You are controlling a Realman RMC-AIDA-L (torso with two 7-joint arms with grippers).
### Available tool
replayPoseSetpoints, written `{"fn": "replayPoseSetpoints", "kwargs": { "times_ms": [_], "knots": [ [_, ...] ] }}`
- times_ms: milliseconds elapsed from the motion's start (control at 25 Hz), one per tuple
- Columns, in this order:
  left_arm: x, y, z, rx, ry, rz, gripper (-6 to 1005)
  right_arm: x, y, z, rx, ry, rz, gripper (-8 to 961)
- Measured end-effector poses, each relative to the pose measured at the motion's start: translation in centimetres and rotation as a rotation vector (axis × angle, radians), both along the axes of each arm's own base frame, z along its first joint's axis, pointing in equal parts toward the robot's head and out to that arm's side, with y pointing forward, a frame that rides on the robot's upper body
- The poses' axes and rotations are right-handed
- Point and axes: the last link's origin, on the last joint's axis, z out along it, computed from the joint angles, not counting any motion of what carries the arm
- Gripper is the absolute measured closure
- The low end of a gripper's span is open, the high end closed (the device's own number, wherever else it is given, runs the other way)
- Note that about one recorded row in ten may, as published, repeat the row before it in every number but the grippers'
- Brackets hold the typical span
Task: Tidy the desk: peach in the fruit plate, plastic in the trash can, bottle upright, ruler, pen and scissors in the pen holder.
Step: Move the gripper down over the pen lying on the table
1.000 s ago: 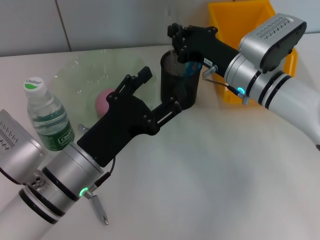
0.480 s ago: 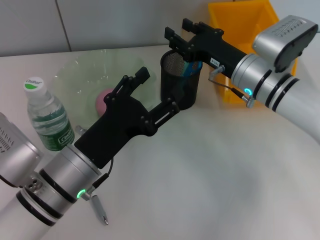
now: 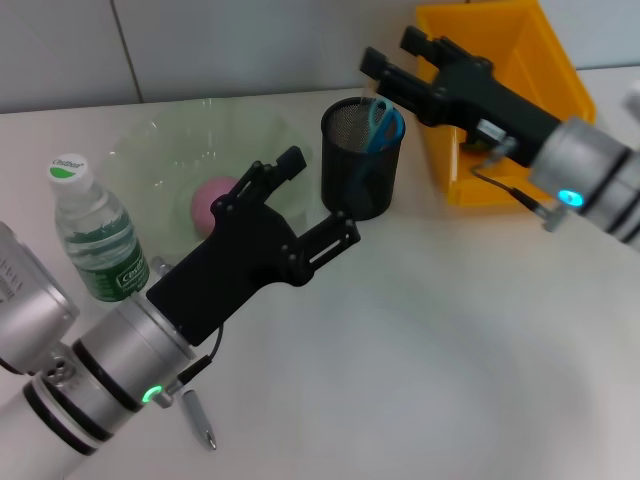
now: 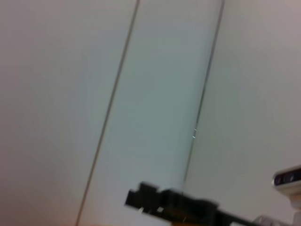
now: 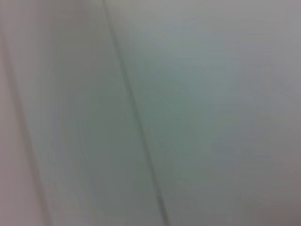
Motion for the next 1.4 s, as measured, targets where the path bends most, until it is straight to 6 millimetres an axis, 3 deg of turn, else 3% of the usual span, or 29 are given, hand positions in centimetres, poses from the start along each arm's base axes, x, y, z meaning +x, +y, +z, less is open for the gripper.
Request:
{"fn": "replayPoseSetpoints", "kwargs": {
  "times_ms": [40, 320, 560, 760, 920, 960, 1120, 1160, 1400],
  "knots": [
    [-0.3, 0.1, 0.3, -0.030, 0.009, -0.014, 135, 0.4, -1.1, 1.3, -0.041, 0.023, 0.045, 184],
    [-2.1, 0.4, 2.0, -0.136, 0.042, -0.025, 135, 1.7, -5.0, 4.5, -0.172, -0.001, 0.156, 186],
    [-4.4, 0.8, 5.1, -0.236, 0.066, -0.015, 136, 3.3, -7.1, 6.0, -0.314, -0.067, 0.164, 188],
    [-4.8, 0.5, 7.0, -0.356, 0.101, -0.033, 136, 4.3, -8.8, 6.8, -0.454, -0.169, 0.208, 187],
    [-4.8, 0.4, 8.0, -0.414, 0.134, -0.039, 136, 4.4, -9.5, 7.4, -0.552, -0.246, 0.232, 187],
    [-4.9, 0.4, 9.7, -0.492, 0.182, -0.029, 136, 4.3, -9.8, 7.8, -0.603, -0.304, 0.239, 187],
    [-4.8, 0.7, 11.4, -0.563, 0.237, 0.001, 136, 4.3, -10.0, 8.3, -0.635, -0.377, 0.233, 187],
    [-4.4, 0.7, 12.5, -0.606, 0.277, 0.032, 136, 4.3, -9.9, 8.4, -0.644, -0.404, 0.228, 187],
    [-2.7, 1.1, 14.6, -0.663, 0.390, 0.090, 136, 4.1, -9.6, 8.4, -0.661, -0.432, 0.235, 187]
  ]
}}
